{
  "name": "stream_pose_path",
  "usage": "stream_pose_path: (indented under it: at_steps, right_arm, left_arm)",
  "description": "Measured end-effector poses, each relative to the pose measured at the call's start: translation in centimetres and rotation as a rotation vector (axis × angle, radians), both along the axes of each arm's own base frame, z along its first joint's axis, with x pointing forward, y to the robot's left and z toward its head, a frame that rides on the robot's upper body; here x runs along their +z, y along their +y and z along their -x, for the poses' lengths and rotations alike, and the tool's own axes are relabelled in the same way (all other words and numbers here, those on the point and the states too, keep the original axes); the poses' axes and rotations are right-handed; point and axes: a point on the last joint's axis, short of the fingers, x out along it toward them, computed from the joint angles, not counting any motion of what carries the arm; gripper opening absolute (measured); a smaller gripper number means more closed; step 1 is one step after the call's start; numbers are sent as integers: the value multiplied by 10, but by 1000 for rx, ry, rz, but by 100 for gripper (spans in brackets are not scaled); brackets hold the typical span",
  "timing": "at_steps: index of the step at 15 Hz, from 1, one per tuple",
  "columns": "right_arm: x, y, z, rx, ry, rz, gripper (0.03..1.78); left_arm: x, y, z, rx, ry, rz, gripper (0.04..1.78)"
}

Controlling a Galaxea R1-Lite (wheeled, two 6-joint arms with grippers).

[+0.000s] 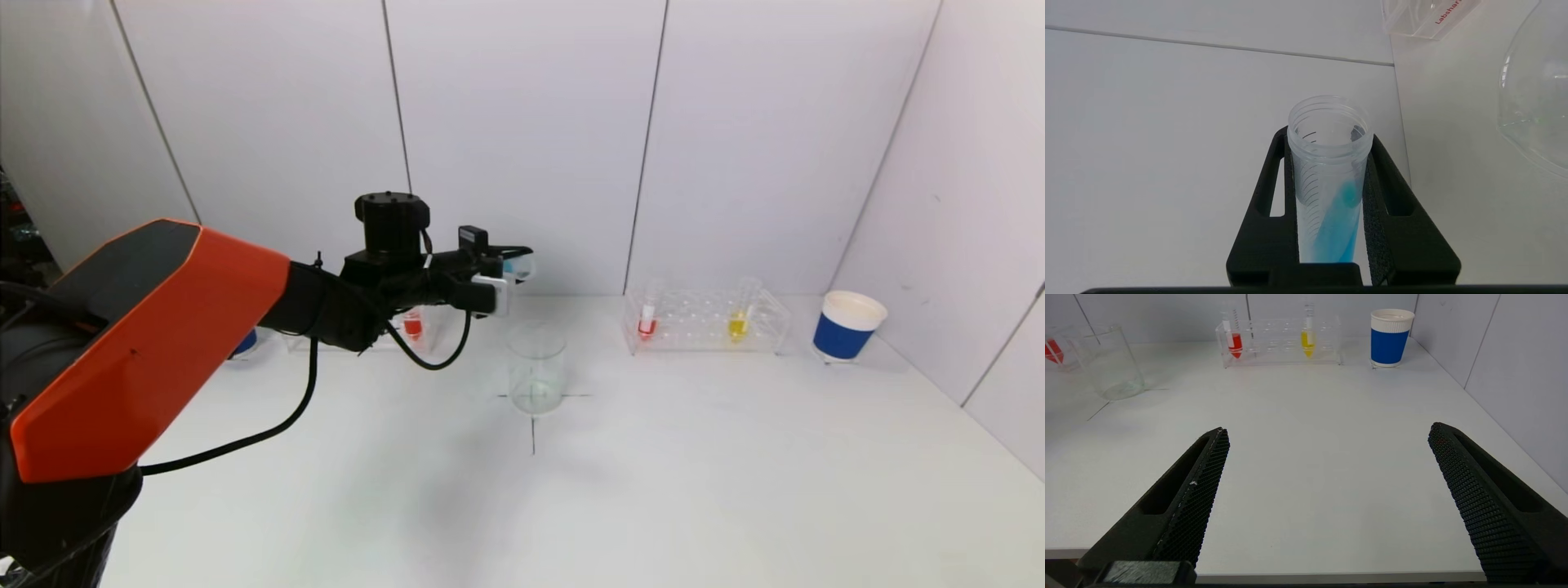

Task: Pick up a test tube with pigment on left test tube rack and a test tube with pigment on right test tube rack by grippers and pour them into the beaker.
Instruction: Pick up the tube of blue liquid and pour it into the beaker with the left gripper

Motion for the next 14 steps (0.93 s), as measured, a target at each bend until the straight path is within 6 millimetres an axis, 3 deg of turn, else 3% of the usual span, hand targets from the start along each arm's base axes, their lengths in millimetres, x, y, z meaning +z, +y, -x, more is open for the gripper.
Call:
stream_pose_path:
  at_steps: [14]
  right_arm:
    - [0, 0, 0, 0, 0, 0, 177]
  left_arm:
    - [-3, -3, 14, -85, -122, -45, 46]
